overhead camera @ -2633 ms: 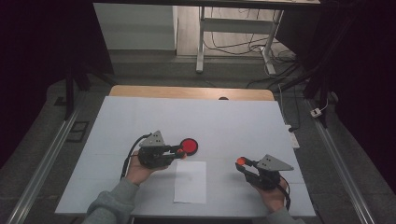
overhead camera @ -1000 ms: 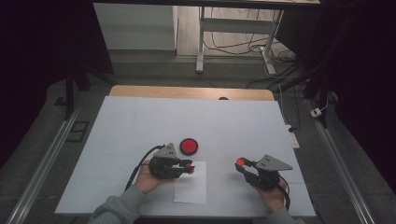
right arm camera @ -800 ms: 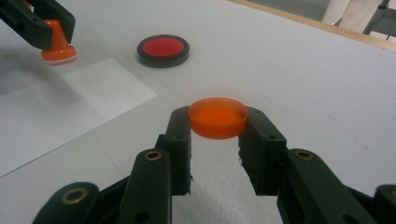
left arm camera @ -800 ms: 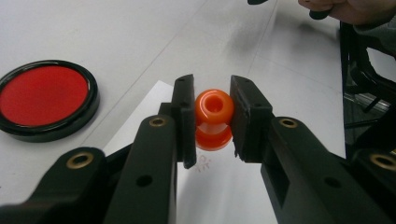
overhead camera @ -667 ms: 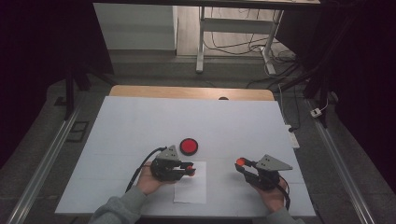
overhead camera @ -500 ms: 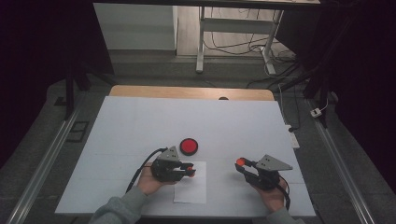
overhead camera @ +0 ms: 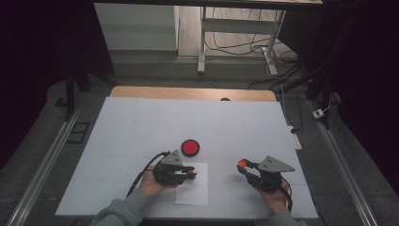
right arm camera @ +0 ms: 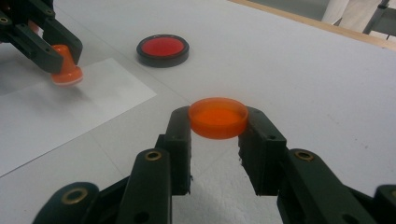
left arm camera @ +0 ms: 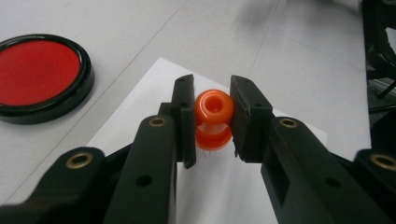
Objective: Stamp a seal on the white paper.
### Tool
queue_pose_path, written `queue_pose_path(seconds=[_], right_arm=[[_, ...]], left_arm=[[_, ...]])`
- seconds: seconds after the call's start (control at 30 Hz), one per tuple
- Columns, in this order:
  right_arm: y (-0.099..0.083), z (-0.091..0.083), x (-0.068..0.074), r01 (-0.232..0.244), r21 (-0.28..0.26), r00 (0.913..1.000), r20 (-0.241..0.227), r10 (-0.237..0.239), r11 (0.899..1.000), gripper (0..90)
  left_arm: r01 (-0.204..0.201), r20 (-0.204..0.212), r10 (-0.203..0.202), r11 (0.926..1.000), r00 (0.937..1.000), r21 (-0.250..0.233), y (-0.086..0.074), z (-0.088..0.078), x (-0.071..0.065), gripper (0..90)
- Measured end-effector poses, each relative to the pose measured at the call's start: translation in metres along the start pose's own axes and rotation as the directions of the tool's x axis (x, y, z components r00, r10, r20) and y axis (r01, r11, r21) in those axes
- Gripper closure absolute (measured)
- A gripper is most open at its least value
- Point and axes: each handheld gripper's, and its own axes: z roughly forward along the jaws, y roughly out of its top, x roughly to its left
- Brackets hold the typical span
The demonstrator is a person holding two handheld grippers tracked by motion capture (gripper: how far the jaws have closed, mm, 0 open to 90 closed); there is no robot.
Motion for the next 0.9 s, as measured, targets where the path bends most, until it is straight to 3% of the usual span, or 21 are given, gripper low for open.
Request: queue_pose_path(seconds=[0.9], right_arm=[[-0.0003, 0.0004, -0.0002, -0.005, -0.005, 1.0000, -0.006, 0.005, 1.000, 64.7]], left_arm=[[-0.021, -0.015, 0.021, 0.9990, 0.9997, 0.041, -0.0054, 0.0083, -0.0018, 72.1]])
